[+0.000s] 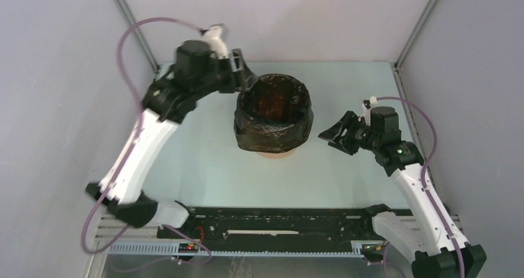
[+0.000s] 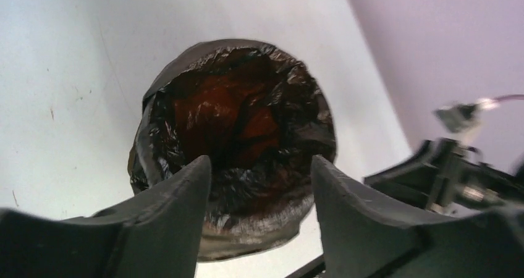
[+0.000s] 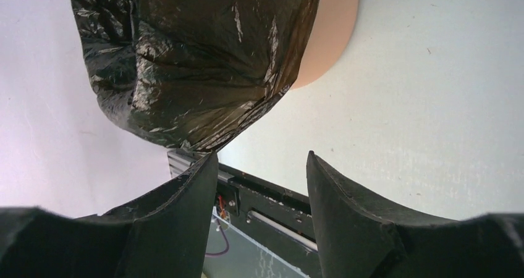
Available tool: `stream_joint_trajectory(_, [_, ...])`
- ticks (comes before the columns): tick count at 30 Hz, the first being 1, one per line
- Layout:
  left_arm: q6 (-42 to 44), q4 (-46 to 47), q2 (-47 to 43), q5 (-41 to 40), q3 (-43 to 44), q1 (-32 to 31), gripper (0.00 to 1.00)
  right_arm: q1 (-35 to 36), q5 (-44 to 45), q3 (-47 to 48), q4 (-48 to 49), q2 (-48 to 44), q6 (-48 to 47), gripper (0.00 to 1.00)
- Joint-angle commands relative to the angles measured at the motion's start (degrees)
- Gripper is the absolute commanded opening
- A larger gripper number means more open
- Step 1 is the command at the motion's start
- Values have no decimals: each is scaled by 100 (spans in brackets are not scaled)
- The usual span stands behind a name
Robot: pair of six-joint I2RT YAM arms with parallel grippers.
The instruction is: Put the trash bags into the trash bin
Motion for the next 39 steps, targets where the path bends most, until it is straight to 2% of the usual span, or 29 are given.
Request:
stream_joint_trajectory(1, [619,-485,1456,-614,607,-393,61,-77,-111,148,-258,-369,-93,63])
stream_joint_trajectory(6, [585,-887,2901,-462,1662,-677,45,-199,-114,157,-611,-728,-116,63])
stream_joint_trajectory(11, [-60,110,3292,208,802,-862,38,-412,-136,195,-1020,-1058,-208,62])
stream_joint_trajectory(23, [-705,2209,4050,653,332,-933,43,-706,-174,539,-1785,-1365,-421,62])
stream_joint_trajectory(29, [-599,2214,4545,694,1055,-813,45,-734,-207,649,-1874,-1349,-465,62])
stream_joint_trajectory(31, [-554,1878,4794,650,1530,-802,48,-735,-211,649,-1883,-1331,-478,62])
stream_joint_trajectory(33, [-516,1558,4749,592,1655,-810,57,-735,-219,649,-1879,-1301,-520,62])
stream_joint_trajectory(36, [-361,1383,4199,492,1156,-808,74,-735,-204,649,-1881,-1248,-579,62])
stream_joint_trajectory(39, [-116,1012,3712,579,968,-815,82,-735,-211,649,-1806,-1182,-622,62])
